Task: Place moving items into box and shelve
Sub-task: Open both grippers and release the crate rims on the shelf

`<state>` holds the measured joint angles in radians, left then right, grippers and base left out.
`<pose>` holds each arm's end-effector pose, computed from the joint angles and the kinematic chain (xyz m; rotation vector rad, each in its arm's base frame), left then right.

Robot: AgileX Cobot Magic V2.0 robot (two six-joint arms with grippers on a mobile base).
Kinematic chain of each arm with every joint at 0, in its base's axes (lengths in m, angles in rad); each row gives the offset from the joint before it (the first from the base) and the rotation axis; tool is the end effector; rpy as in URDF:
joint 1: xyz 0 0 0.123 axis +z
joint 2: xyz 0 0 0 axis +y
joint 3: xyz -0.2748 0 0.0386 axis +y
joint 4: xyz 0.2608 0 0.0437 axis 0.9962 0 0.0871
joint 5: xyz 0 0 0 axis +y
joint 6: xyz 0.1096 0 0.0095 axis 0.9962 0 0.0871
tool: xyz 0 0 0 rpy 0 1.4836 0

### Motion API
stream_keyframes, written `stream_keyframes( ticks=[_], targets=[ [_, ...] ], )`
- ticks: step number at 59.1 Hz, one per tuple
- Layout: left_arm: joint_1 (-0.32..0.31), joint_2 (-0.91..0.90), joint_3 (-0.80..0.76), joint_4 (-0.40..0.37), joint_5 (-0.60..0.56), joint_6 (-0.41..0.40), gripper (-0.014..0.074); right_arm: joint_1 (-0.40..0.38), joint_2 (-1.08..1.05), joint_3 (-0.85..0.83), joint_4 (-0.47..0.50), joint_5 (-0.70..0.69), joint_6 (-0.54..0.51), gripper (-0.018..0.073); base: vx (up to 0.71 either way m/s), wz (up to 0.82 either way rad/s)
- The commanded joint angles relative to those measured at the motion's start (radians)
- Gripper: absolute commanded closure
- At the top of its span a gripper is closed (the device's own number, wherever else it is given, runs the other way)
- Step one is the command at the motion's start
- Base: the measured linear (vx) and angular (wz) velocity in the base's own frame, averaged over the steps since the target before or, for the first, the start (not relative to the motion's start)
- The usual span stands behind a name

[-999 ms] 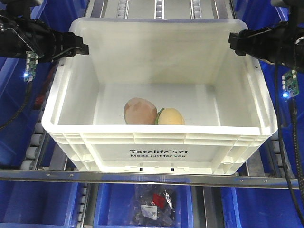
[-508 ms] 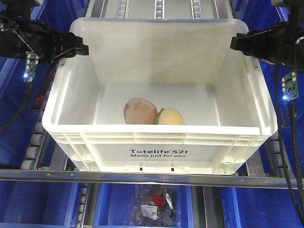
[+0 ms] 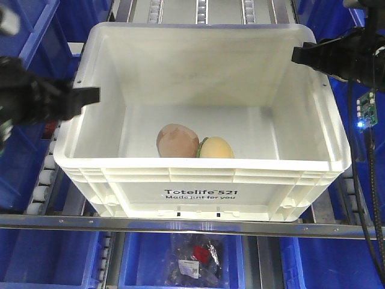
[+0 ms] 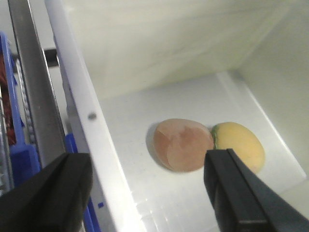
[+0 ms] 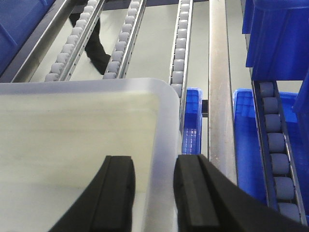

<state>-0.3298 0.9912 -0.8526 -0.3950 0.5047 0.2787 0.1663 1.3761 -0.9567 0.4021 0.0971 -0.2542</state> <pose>0.2202 -0.0970 0.3273 0.3856 2.0783 -0.4370 0.3356 0.0606 0.2887 -0.0447 1.9995 0.2390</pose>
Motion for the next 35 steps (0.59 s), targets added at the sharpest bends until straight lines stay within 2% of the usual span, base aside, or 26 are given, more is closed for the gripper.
stream_keyframes(
  ticks=[1,8,12,19,24,30,35],
  targets=[
    [-0.009,-0.160,0.071,0.023,-0.084,-0.006,0.0014,-0.006,-0.035,-0.035,0.000,-0.072,-0.012,0.0289,0.00,0.00],
    [-0.007,-0.392,0.240,0.035,-0.118,-0.006,0.0014,-0.006,-0.035,-0.035,0.000,-0.072,-0.012,0.0302,0.00,0.00],
    [0.007,-0.534,0.359,0.062,-0.178,-0.006,0.0027,-0.006,-0.035,-0.035,0.000,-0.072,-0.012,0.0309,0.00,0.00],
    [0.055,-0.741,0.544,0.067,-0.295,-0.008,0.0074,-0.006,-0.035,-0.035,0.000,-0.072,-0.012,0.0318,0.00,0.00],
    [0.117,-0.850,0.643,0.077,-0.322,-0.016,0.0135,-0.006,-0.035,-0.035,0.000,-0.072,-0.012,0.0317,0.00,0.00],
    [0.201,-0.918,0.710,0.125,-0.323,-0.104,0.0235,-0.006,-0.035,-0.035,0.000,-0.072,-0.012,0.0317,0.00,0.00],
    [0.252,-0.948,0.752,0.217,-0.336,-0.199,0.0323,-0.006,-0.035,-0.035,0.000,-0.072,-0.012,0.0317,0.00,0.00]
  ],
)
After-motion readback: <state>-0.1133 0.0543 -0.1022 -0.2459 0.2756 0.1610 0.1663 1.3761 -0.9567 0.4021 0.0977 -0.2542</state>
